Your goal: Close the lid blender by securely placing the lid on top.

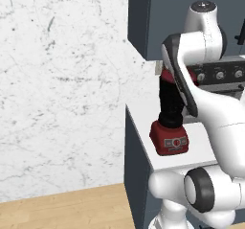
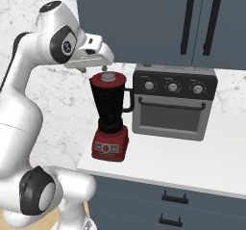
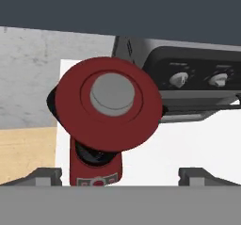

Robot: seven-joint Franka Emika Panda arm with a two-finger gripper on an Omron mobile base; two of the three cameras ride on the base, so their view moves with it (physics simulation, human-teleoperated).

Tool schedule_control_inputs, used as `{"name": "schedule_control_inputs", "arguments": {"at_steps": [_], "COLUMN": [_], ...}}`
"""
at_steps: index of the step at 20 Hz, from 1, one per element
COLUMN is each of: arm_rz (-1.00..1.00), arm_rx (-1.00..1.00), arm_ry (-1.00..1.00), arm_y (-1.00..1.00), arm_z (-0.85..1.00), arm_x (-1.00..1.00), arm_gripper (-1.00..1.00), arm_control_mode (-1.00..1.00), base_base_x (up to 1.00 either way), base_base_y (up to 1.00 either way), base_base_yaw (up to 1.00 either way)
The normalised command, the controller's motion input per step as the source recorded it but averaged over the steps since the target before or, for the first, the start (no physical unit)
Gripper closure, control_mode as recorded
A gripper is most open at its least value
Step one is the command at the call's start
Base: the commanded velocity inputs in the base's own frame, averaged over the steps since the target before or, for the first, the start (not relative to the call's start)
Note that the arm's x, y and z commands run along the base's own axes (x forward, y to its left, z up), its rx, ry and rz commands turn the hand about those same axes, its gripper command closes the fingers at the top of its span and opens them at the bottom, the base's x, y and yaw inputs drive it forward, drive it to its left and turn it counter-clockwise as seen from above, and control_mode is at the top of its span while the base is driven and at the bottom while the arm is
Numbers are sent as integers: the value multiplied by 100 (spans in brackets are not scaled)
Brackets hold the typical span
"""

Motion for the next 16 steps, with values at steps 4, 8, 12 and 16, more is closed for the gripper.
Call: {"name": "schedule_control_inputs", "arguments": {"at_steps": [4, 8, 12, 16], "arm_rz": [0, 0, 0, 0], "arm_rx": [0, 0, 7, 12], "arm_ry": [-38, -51, -28, 0], "arm_y": [-18, -38, -59, -30], "arm_z": [-8, -6, 0, 0], "arm_x": [-100, -100, -77, -2], "arm_gripper": [-100, -100, -100, -100], "arm_control_mode": [-100, -100, -100, -100], "base_base_x": [0, 0, 0, 0], "base_base_y": [0, 0, 0, 0], "base_base_yaw": [0, 0, 0, 0]}}
